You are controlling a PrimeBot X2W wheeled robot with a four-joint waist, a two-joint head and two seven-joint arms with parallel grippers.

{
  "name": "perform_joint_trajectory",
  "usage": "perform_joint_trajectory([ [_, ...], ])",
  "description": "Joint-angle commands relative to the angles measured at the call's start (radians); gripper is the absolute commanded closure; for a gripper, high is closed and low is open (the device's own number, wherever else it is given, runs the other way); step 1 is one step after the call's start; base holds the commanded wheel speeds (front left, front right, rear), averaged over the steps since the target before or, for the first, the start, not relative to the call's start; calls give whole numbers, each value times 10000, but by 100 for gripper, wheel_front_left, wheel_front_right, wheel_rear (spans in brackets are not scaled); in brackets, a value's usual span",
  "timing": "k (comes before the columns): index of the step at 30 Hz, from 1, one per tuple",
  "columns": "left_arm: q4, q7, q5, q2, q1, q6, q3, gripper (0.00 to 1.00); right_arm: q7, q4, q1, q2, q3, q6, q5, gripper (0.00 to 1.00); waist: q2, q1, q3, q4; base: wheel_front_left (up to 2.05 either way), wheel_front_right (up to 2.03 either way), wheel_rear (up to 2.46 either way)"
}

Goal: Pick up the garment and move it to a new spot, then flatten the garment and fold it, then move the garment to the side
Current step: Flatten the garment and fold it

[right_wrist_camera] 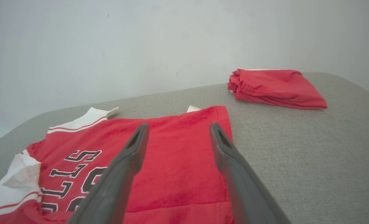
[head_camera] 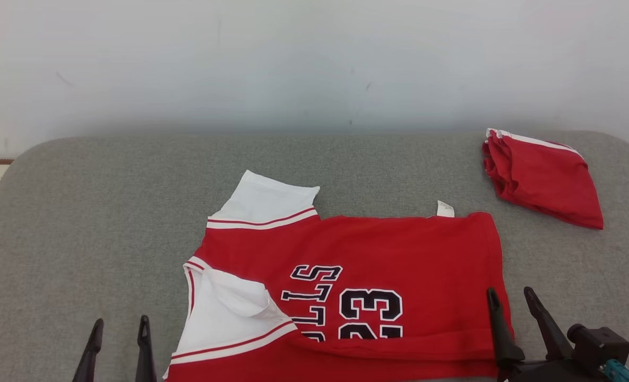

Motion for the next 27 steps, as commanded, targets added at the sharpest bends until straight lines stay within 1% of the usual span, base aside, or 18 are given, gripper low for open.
perform_joint_trajectory([
  [1, -115, -39, 17, 13, 169, 104, 63, 0, -73, -73, 101, 82, -29, -12, -155, 0, 1, 0, -15, 17, 0, 0, 0],
  [4, -143, -39, 14, 11, 176, 139, 40, 0, -112, -86, 189, 226, -58, -12, -255, 0, 1, 0, -26, 36, 0, 0, 0],
  [7, -185, -39, -43, 38, -87, -44, -63, 0, -41, -123, 153, 303, -13, -12, -337, 0, 1, 0, 10, 17, 0, 0, 0],
  [8, -106, -39, 25, 125, -202, -106, -108, 0, -16, -124, 97, 291, -2, -12, -340, 0, 1, 0, 43, -1, 0, 0, 0],
  [9, 10, -39, -179, 175, -608, -304, -73, 0, 15, -134, -27, 270, 23, -12, -347, 0, 1, 0, 134, -50, 0, 0, 0],
  [14, 658, 1, -236, 724, -1777, -908, -330, 0, 48, -118, -376, 318, 136, -12, -409, 0, 1, 0, 500, -365, 0, 0, 0],
  [21, 1312, 637, -629, 1514, -3859, -1327, -553, 0, -124, 93, -1102, 589, 451, -12, -346, 0, 1, 0, 1388, -1291, 0, 0, 0],
  [27, 2008, 1392, -1270, 2428, -5638, -1476, -769, 0, -443, 436, -1827, 886, 738, -12, -230, 0, 1, 0, 2248, -2175, 0, 0, 0],
])
